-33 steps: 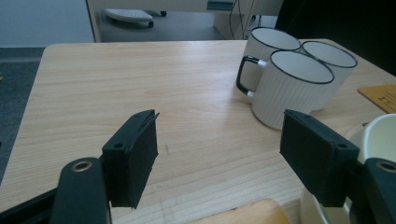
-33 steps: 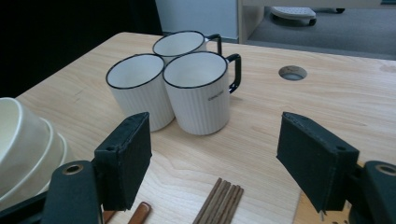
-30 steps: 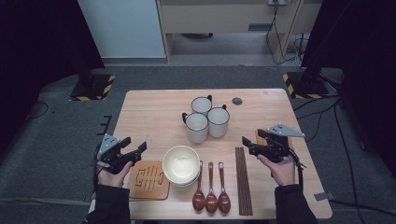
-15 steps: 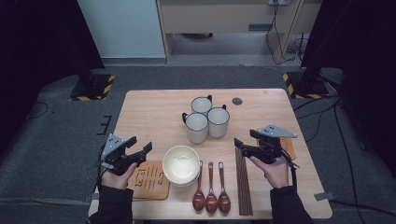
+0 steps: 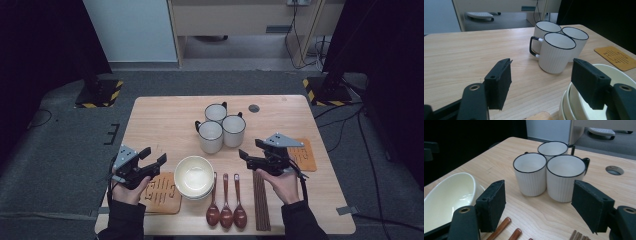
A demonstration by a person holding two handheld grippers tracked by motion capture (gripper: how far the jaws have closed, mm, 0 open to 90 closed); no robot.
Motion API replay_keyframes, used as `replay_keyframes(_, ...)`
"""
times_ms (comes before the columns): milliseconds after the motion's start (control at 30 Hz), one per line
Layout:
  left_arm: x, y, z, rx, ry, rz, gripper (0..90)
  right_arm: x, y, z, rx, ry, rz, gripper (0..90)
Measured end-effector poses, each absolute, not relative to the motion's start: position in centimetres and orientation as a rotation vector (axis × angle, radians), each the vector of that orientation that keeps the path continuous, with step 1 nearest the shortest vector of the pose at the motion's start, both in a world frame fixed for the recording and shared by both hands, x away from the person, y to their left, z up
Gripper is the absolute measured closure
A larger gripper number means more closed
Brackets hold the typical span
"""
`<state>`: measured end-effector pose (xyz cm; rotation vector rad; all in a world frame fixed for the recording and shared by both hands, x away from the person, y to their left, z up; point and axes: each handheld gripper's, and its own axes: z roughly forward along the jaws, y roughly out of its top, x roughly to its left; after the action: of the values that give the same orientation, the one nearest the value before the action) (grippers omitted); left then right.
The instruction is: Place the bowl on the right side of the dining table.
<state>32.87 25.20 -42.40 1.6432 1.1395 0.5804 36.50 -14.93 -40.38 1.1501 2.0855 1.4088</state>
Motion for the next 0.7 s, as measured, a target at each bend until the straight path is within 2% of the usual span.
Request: replay_keyframes(700, 32.8, 23.5, -43.4, 1.66, 1.113, 0.533, 37.3, 36.0, -11.0, -39.6, 1.062, 2.147, 1.437, 28.2)
